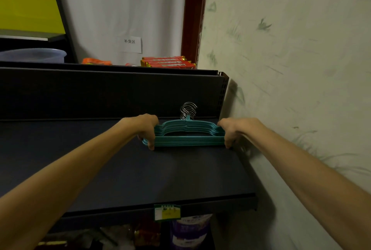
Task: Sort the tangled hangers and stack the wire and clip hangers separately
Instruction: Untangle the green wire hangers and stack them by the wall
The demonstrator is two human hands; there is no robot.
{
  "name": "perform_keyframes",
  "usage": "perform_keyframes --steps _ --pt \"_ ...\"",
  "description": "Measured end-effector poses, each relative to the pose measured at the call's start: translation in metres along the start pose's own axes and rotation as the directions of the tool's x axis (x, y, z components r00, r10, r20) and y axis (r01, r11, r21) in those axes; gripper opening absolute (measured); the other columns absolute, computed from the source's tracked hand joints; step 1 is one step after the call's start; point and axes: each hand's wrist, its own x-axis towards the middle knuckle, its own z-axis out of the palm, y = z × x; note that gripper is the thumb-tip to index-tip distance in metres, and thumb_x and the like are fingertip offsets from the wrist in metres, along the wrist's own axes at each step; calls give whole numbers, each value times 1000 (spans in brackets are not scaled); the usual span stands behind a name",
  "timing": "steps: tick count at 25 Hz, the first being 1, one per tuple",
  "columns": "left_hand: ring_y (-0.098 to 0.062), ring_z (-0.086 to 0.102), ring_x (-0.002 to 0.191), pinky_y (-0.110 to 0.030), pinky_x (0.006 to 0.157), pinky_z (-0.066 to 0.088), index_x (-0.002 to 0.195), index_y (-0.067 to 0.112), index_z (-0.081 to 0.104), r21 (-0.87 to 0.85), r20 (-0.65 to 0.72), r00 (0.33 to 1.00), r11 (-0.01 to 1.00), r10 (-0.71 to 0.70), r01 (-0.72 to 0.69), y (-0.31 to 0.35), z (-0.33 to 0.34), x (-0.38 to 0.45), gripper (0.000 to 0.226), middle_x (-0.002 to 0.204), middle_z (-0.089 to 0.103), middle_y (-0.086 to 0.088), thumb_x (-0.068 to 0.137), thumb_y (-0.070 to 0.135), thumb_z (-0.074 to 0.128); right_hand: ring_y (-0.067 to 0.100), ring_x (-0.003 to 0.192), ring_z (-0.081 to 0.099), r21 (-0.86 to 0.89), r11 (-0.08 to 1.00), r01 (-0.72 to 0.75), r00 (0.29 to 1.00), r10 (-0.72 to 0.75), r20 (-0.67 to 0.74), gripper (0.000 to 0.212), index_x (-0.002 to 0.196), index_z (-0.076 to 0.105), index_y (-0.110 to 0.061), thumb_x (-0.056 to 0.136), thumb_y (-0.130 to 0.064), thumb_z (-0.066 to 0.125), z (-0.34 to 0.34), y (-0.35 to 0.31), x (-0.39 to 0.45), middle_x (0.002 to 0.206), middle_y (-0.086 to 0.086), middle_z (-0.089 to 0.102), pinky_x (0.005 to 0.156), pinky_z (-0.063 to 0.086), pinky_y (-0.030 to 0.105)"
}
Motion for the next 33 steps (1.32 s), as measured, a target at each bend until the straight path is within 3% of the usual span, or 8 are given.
perform_keyframes --steps 3,11,14,17,19,23,26,33 --pt "-21 61 106 -26 74 55 138 13 52 3 8 998 998 64 -64 -10 -1 0 86 125 58 -3 65 28 94 31 111 62 -24 1000 7 1000 -8 -27 96 154 32 -12 74 -9 86 0 1 2 145 11 46 62 60 30" --pt "-16 65 83 -21 55 50 123 9 63 -17 -97 994 998 50 -52 -11 4 -3 70 97 63 1 63 26 95 29 113 61 -70 997 25 999 -28 -41 98 154 36 -11 71 -12 89 -8 0 5 146 10 48 68 60 29" --pt "-23 60 111 -30 81 54 143 14 49 31 -155 979 991 134 -131 -20 10 -9 90 127 60 -4 67 35 92 30 133 49 -142 990 -9 999 2 -47 105 156 29 -12 72 -21 90 -4 -4 3 154 10 40 97 52 33" --pt "-29 35 145 -44 115 38 160 22 13 -41 -111 975 979 192 -198 -45 19 -31 125 161 30 -5 66 59 86 32 145 34 -4 998 -64 998 64 -17 128 160 10 -10 65 -33 93 -8 -18 -6 163 12 25 113 41 38" --pt "-28 31 147 -45 117 34 160 24 12 -73 -260 947 974 190 -216 -81 21 -54 121 164 25 -5 69 76 72 34 150 23 1 999 -39 976 38 -214 131 161 5 -11 67 -51 88 -11 -43 -14 165 14 19 120 31 45" --pt "-29 25 149 -49 123 17 158 19 23 174 -602 787 984 136 -38 -210 40 -119 101 164 24 -10 83 86 22 28 154 10 134 955 266 682 -88 -726 95 159 18 -16 88 -56 66 29 -180 -43 164 7 21 124 19 49" --pt "-31 20 151 -53 124 8 157 16 27 167 -682 731 974 1 154 -346 60 -185 96 165 20 -14 87 79 6 26 154 10 108 891 442 501 -145 -853 79 156 26 -13 95 -52 58 72 -326 -55 163 7 25 124 18 47" --pt "-27 -4 155 -49 123 -6 161 22 9 -173 -694 584 884 -422 434 -607 85 -350 98 168 -6 -9 83 82 -3 25 155 7 25 792 610 491 -353 -797 74 157 26 -13 99 -54 47 90 -643 -66 164 8 23 125 15 48"
